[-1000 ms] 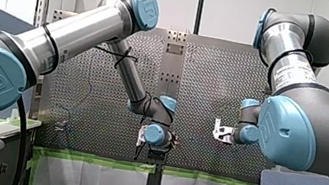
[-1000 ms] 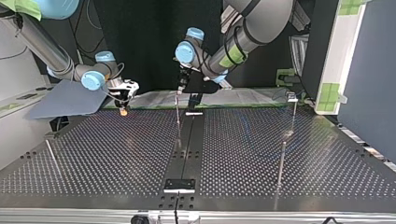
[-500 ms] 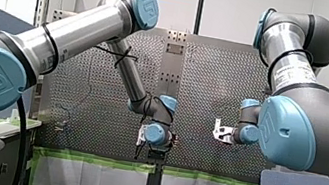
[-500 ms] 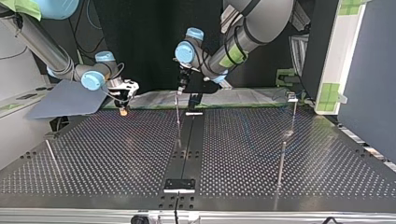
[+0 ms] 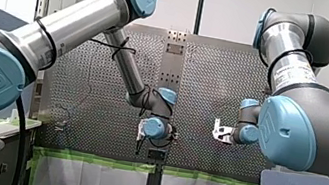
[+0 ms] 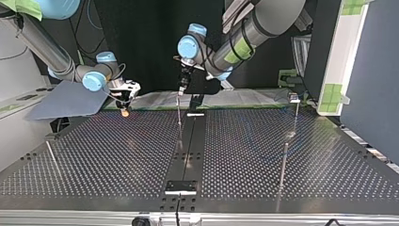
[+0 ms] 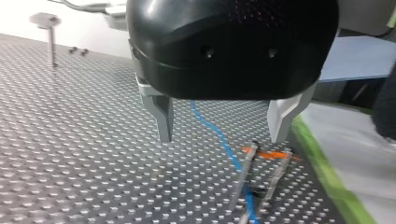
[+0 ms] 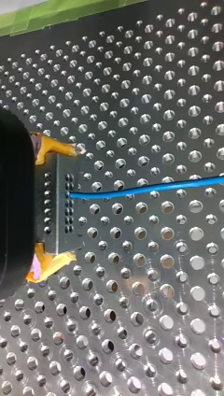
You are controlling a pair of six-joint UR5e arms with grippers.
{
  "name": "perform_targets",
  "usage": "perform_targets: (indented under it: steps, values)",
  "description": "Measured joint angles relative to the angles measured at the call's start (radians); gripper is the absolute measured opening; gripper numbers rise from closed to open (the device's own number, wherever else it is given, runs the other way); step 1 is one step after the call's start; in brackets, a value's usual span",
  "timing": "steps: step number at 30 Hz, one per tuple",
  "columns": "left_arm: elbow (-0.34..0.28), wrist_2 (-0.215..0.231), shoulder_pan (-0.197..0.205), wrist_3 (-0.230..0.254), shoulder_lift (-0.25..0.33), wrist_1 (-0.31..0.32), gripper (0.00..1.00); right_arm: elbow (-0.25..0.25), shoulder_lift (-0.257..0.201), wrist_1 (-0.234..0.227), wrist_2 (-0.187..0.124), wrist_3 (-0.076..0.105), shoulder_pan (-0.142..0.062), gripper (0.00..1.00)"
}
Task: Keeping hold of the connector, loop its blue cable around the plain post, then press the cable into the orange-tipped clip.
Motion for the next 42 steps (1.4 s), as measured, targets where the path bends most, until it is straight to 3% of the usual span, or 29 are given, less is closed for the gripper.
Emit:
perform_targets:
  steps: [10, 17, 24, 42]
  values:
    - [-0.103, -0.089, 0.016, -0.066, 0.103, 0.078, 0.99, 0.000, 0.000, 0.005, 0.000, 0.000, 0.004, 0.00]
    - [-0.179, -0.112, 0.013, -0.123, 0.179, 0.118, 0.99, 0.000, 0.000, 0.008, 0.000, 0.000, 0.008, 0.00]
    - [-0.242, -0.118, 0.012, -0.119, 0.242, 0.135, 0.99, 0.000, 0.000, 0.008, 0.001, 0.000, 0.010, 0.00]
    - [-0.424, -0.111, 0.015, -0.161, 0.424, 0.177, 0.99, 0.000, 0.000, 0.008, 0.000, 0.000, 0.010, 0.00]
